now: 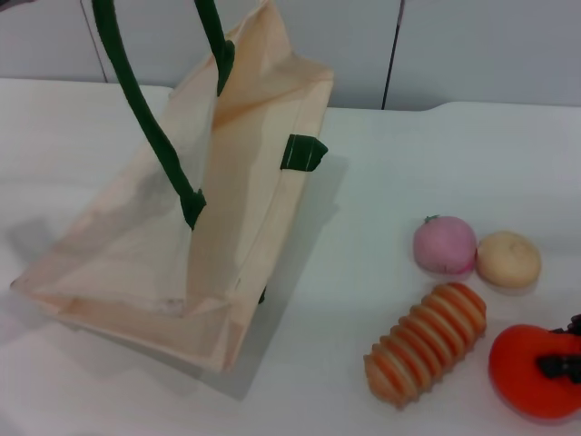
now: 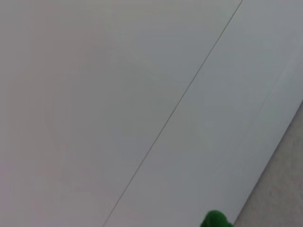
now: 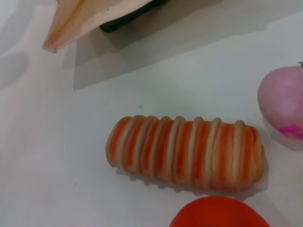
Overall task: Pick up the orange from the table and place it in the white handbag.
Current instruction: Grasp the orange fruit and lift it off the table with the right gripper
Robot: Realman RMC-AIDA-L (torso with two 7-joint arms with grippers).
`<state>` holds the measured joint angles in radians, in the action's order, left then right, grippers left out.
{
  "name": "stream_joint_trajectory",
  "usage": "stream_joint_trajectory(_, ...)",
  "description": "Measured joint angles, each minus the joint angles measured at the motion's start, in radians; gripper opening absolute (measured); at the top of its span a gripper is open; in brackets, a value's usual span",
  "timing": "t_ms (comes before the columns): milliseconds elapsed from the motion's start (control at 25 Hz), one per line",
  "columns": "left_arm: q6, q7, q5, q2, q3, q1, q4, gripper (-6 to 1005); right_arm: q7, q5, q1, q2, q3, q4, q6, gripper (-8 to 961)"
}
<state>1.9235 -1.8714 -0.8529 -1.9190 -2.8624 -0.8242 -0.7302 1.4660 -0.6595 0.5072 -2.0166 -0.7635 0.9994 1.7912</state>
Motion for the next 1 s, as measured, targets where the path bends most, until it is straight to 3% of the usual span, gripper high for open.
stream_joint_trajectory(840, 0.000, -0.001, 0.000, 0.003, 0.000, -0.002, 0.011, 155, -0.038, 0.031, 0.031, 0.004, 0.014, 0.001, -0.003, 261)
stream_joint_trajectory(1000, 0.000, -0.001, 0.000, 0.003, 0.000, -0.001, 0.011, 156, -0.031, 0.027, 0.032, -0.001, 0.078, 0.041, -0.008, 223)
